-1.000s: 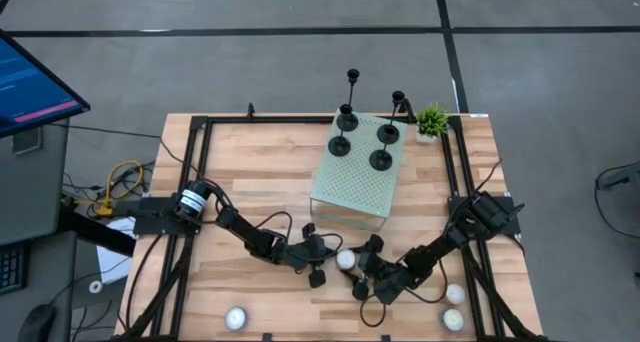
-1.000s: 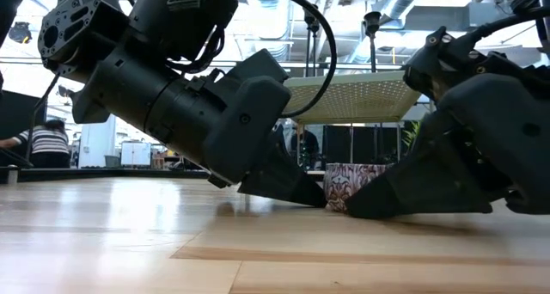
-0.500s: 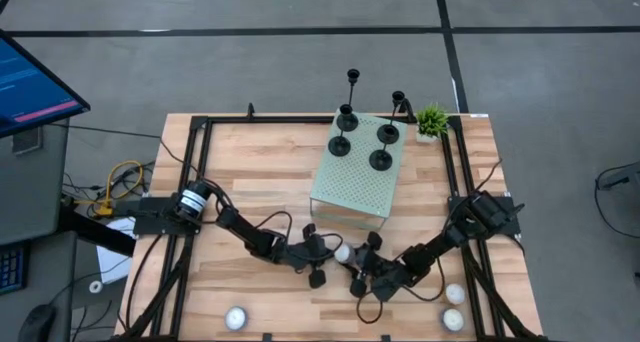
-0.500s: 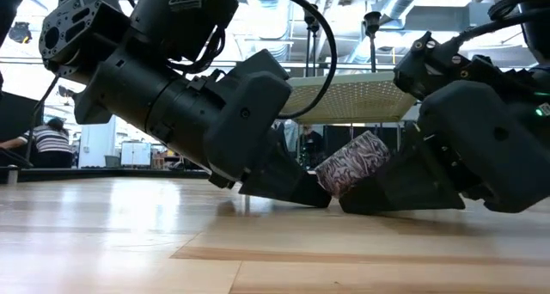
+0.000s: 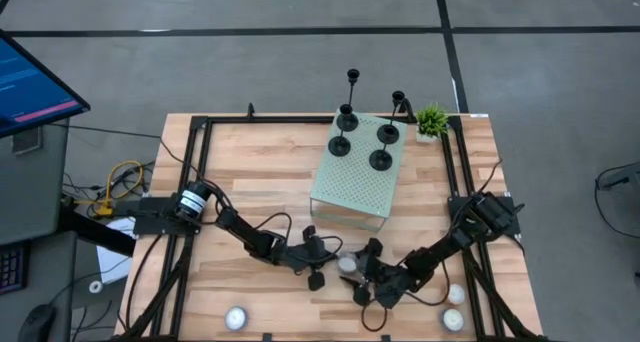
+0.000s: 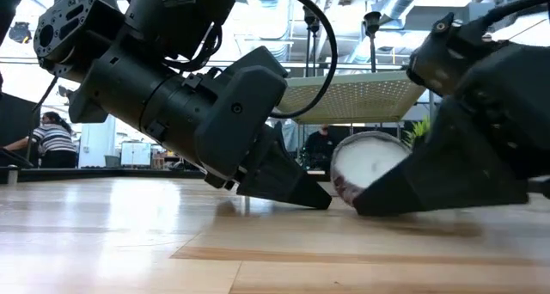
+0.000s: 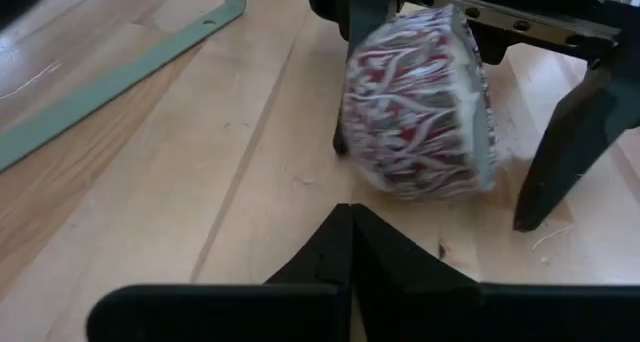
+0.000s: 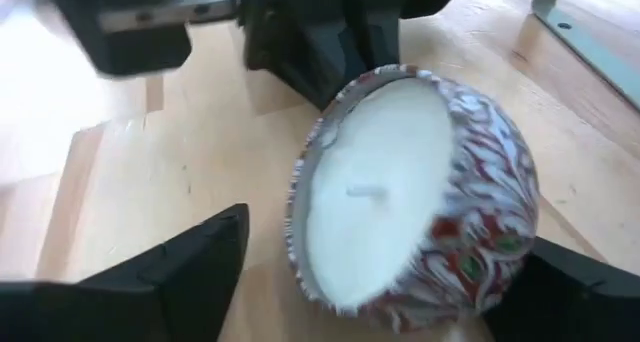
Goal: Pick & Place candle stick holders
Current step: Put the red patterned scented candle on the shelf
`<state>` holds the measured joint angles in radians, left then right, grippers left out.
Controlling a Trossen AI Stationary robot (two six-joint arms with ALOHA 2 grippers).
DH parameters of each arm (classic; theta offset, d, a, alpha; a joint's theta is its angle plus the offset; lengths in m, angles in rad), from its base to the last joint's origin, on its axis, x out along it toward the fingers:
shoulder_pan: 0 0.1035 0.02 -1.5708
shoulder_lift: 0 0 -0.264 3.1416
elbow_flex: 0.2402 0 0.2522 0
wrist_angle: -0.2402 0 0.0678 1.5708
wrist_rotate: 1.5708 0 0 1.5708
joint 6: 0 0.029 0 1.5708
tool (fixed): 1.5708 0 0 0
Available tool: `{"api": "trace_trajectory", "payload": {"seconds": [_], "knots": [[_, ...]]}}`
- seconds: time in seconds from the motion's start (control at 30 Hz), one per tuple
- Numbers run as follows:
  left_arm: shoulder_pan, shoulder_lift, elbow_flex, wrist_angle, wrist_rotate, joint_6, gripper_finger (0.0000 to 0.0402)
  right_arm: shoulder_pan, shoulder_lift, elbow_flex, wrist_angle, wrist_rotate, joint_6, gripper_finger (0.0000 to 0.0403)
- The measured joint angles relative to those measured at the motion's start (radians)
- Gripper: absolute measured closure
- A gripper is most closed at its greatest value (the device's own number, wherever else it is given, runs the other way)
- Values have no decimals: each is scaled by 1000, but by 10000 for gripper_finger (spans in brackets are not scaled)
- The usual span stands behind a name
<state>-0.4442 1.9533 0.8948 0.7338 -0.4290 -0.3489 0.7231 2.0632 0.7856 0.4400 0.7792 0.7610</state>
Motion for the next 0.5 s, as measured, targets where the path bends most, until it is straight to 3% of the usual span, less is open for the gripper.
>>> {"api": "trace_trajectory", "payload": {"seconds": [0.5], "knots": [[0, 0, 0, 1, 18, 0, 397, -56, -1, -4, 53, -23, -327, 71]]}}
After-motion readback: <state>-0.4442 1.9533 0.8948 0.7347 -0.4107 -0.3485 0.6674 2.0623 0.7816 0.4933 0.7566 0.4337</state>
